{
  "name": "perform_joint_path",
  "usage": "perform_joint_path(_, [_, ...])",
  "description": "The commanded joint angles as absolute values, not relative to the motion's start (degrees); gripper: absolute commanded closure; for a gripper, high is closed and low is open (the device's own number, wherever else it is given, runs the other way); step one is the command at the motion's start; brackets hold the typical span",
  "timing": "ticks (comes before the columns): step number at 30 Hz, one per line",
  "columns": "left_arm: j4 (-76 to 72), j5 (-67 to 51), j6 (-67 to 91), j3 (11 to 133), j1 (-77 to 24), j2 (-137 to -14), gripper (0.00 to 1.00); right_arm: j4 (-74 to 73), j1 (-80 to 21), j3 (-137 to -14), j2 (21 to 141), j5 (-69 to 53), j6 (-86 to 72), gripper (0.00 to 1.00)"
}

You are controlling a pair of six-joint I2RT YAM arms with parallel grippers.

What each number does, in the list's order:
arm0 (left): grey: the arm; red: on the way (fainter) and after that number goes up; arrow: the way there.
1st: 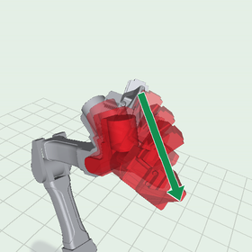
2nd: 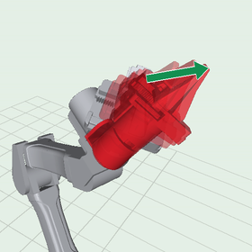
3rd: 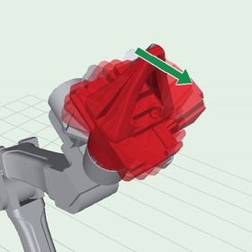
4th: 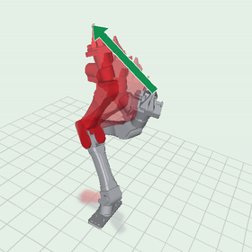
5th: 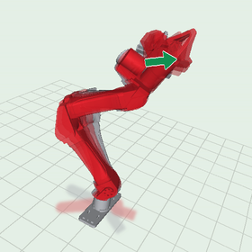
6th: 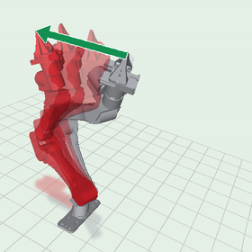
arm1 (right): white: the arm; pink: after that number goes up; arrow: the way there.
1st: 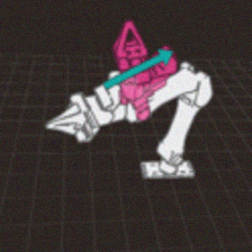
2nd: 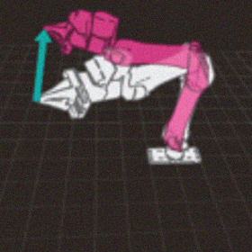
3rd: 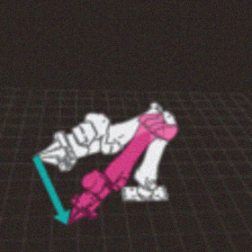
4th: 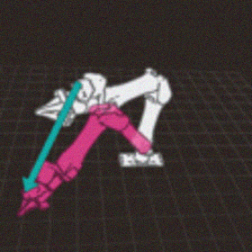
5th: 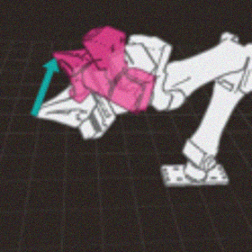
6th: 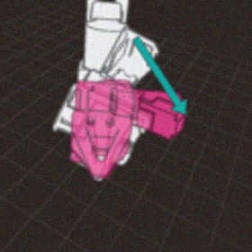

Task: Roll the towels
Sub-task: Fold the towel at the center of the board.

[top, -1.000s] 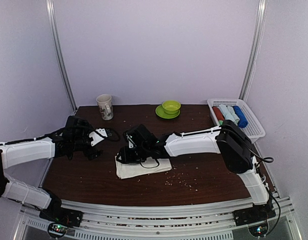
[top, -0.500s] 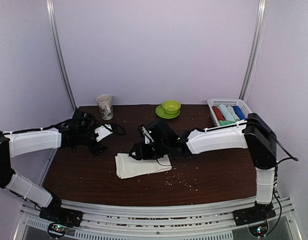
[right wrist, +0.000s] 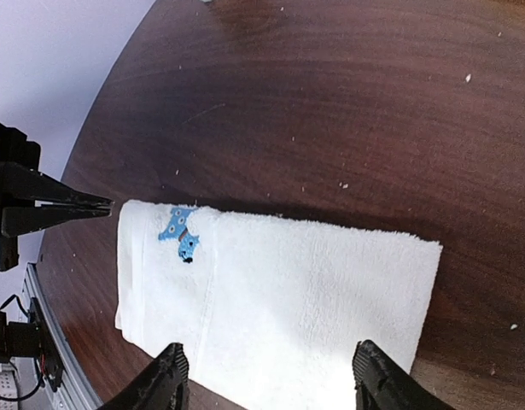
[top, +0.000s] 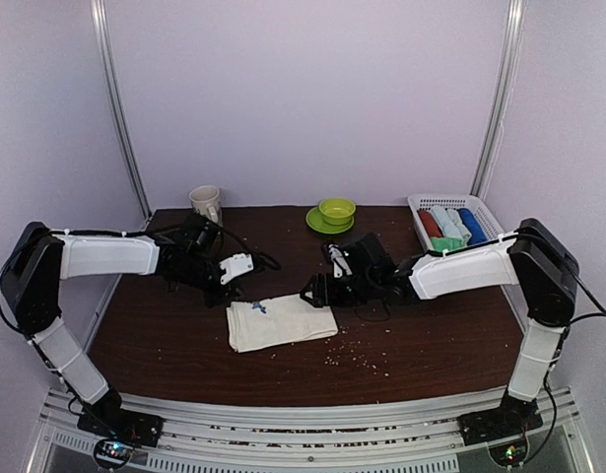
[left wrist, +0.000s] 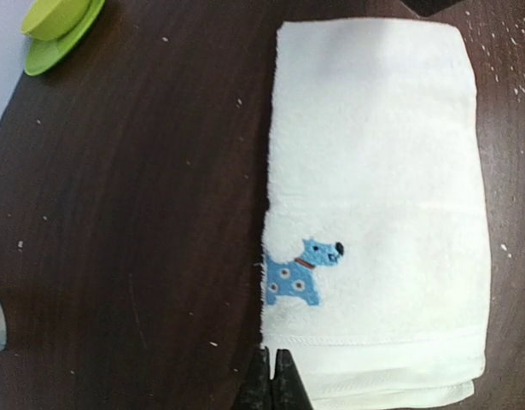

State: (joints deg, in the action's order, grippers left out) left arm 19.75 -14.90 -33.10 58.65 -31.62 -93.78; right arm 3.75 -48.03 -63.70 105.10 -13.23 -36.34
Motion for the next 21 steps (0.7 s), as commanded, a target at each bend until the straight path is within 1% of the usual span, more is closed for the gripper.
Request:
perform_joint_path(1, [20.9,-16.8,-34.5,56.6,-31.6,-94.7,1.0,9.3,-48.0,-60.7,107.2,-18.2,-37.2,0.36])
perform_joint_path(4, [21.1,-15.1,-35.2,55.9,-32.0,-96.5,1.0,10.1,-48.0,-59.6,108.3,-19.7,-37.7,0.39])
perform_joint_path(13, [21.3,-6.2,-35.3,55.3,-32.4,-104.3,1.0,10.2,-48.0,-56.5,109.2,-20.5,-38.3,0.43])
perform_joint_path(17, [21.5,-4.8,-35.7,54.3,-32.3,-104.0,1.0,6.6,-48.0,-57.5,109.2,-19.4,-37.0,0.43])
perform_joint_path(21, [21.5,-2.4,-35.7,54.3,-32.3,-100.7,1.0,3.6,-48.0,-59.0,108.1,-18.6,-35.5,0.43])
